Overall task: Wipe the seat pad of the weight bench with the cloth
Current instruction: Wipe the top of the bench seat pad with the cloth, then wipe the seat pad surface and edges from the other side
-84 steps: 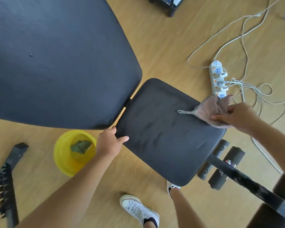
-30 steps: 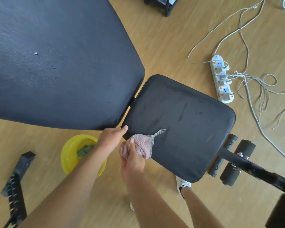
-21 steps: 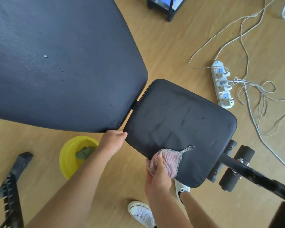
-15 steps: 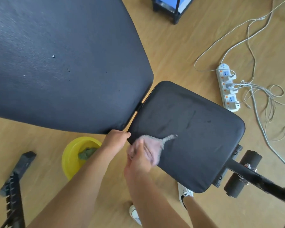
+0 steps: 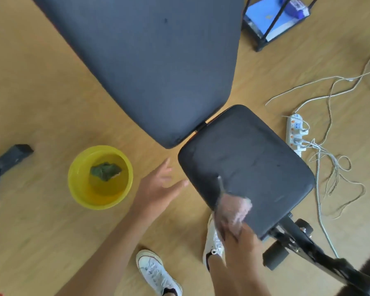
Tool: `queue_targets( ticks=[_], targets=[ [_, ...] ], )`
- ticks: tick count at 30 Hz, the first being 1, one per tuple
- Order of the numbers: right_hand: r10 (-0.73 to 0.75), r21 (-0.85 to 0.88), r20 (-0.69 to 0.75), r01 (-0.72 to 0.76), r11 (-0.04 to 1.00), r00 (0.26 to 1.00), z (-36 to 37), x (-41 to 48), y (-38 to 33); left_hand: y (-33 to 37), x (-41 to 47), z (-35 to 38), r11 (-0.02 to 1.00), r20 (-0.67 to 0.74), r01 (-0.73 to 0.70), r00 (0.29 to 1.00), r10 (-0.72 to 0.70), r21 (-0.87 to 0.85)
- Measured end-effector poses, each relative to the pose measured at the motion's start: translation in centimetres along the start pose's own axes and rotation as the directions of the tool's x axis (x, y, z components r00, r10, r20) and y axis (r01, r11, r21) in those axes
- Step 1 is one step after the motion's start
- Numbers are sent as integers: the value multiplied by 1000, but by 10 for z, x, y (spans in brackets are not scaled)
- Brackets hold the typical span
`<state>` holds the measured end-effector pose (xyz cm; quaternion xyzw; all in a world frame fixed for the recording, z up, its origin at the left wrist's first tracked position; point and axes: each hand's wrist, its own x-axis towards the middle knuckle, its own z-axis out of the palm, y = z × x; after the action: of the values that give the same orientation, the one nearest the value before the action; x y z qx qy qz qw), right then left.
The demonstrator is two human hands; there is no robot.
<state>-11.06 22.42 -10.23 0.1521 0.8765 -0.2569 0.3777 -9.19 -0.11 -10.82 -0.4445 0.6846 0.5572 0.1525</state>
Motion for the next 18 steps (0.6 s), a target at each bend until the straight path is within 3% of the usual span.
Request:
queue_targets(
  ticks=[1, 4, 7, 8, 10, 12, 14, 18],
  targets=[
    [-153, -111, 45, 157, 981, 987, 3, -2, -9, -10, -13, -9, 993, 38, -16, 999, 20, -114],
    [-429, -95, 255, 464, 881, 867, 22, -24, -55, -36, -59, -38, 944, 140, -53, 985, 103, -326],
    [-600, -119, 440, 706, 698, 668, 56, -63, -87, -65, -94, -62, 894, 28, -19, 999, 35, -448],
    [-622, -98, 492, 749, 656, 609, 67, -75, -93, -77, -103, -71, 879, -35, -10, 999, -8, -477],
    [-572, 53, 619, 698, 714, 538, 93, -103, -108, -103, -120, -98, 820, -94, 21, 992, -90, -572],
    [-525, 42, 709, 715, 698, 471, 121, -125, -115, -128, -137, -130, 761, -114, 43, 982, -153, -647],
    [-584, -32, 707, 843, 538, 399, 150, -147, -122, -156, -153, -164, 776, -156, 56, 968, -196, -628],
    [-630, -37, 713, 914, 405, 308, 215, -181, -127, -224, -200, -225, 878, -224, 53, 958, -179, -475]
  ],
)
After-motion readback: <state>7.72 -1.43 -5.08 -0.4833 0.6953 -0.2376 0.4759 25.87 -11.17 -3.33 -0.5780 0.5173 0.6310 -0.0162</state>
